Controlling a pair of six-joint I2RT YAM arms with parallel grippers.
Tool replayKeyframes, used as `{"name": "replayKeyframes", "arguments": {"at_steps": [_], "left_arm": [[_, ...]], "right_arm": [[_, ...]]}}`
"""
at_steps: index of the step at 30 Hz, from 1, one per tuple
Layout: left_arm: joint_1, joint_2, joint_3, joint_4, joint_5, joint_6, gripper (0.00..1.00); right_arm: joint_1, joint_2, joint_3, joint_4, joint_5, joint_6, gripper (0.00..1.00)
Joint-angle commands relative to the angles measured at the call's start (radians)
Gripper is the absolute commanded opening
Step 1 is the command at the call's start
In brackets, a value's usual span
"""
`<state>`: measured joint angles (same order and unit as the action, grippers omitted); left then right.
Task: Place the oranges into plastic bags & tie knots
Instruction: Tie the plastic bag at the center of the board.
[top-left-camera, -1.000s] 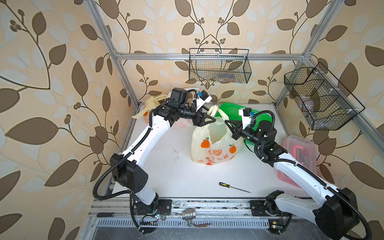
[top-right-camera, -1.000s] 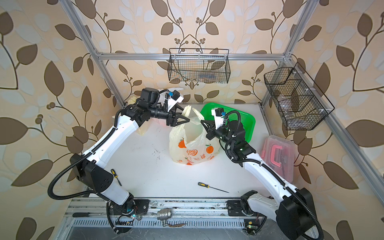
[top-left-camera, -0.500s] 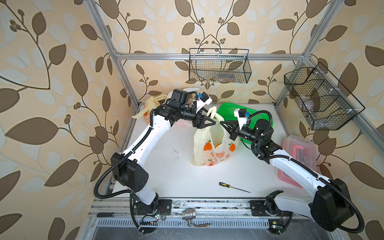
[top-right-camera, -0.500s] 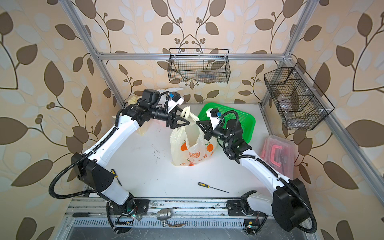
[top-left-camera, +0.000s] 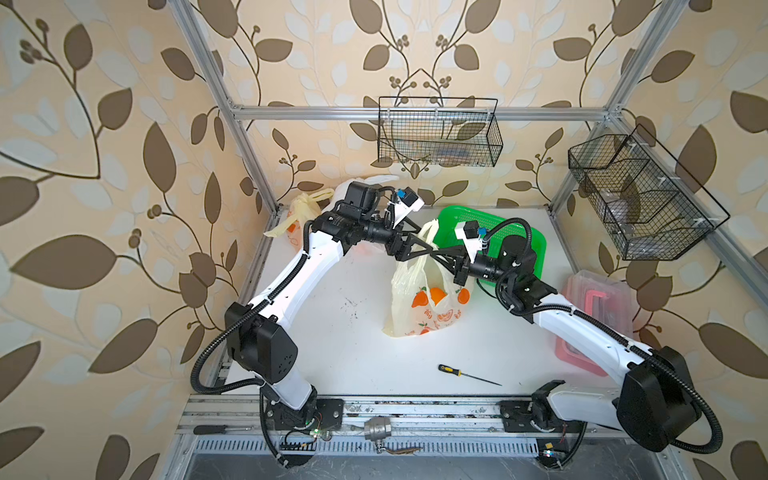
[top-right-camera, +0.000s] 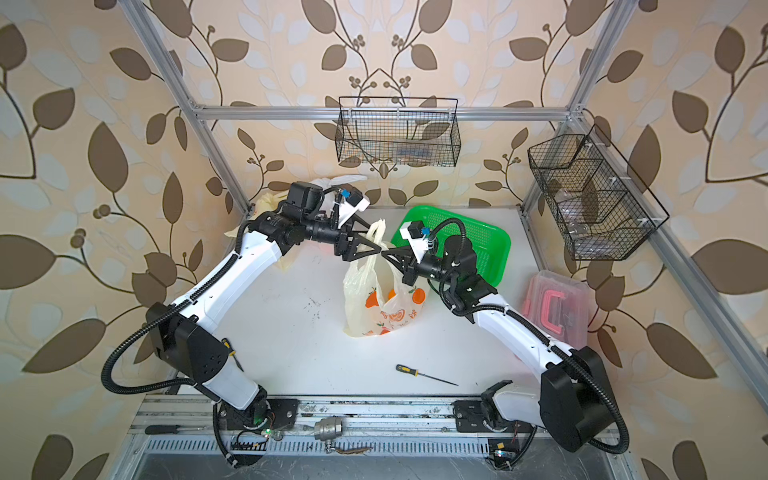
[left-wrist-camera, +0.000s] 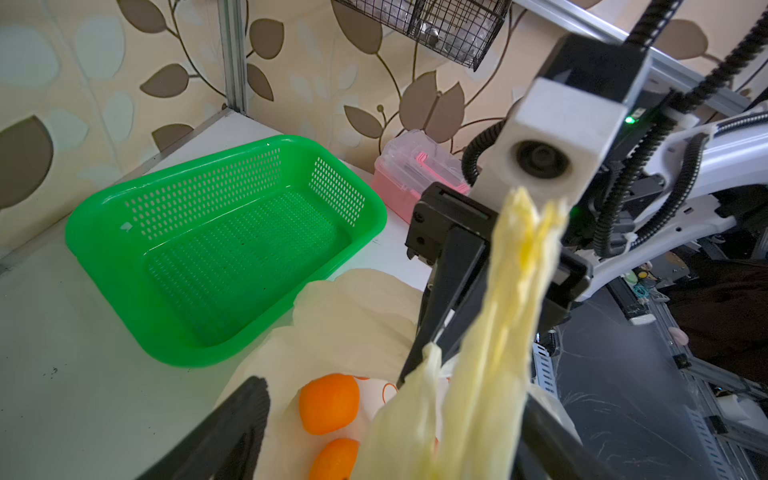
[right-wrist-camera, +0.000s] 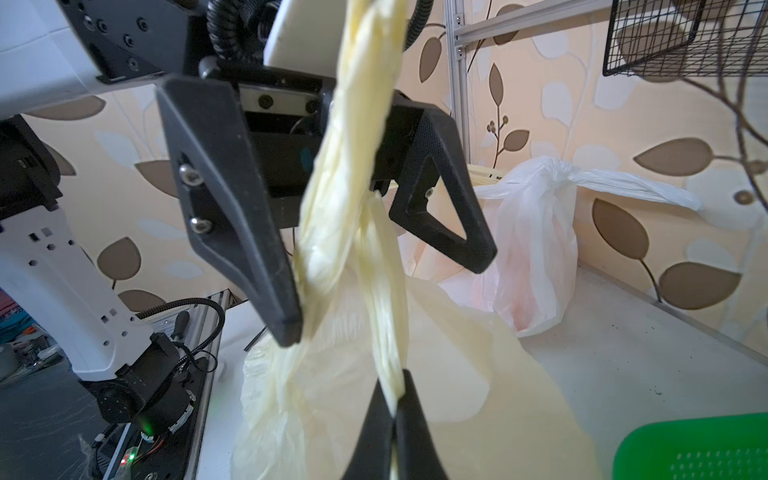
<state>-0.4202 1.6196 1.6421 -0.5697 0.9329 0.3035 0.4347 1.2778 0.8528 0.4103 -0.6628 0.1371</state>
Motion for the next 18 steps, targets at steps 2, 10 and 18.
{"name": "replayKeyframes", "arguments": {"at_steps": [2,10,18], "left_arm": [[-0.011,-0.04,0.006,0.038,0.031,-0.009,0.71],[-0.011,-0.037,0.007,0.021,0.072,0.0,0.09],[-0.012,-0.042,0.013,-0.002,0.093,0.029,0.0]], "right_arm": [[0.004,-0.004,0.026,-0.006,-0.011,-0.023,0.0],[0.003,-0.025,0.027,-0.035,0.034,-0.018,0.0],[-0.061,-0.131,0.075,-0.103,-0.001,0.007,0.71]]}}
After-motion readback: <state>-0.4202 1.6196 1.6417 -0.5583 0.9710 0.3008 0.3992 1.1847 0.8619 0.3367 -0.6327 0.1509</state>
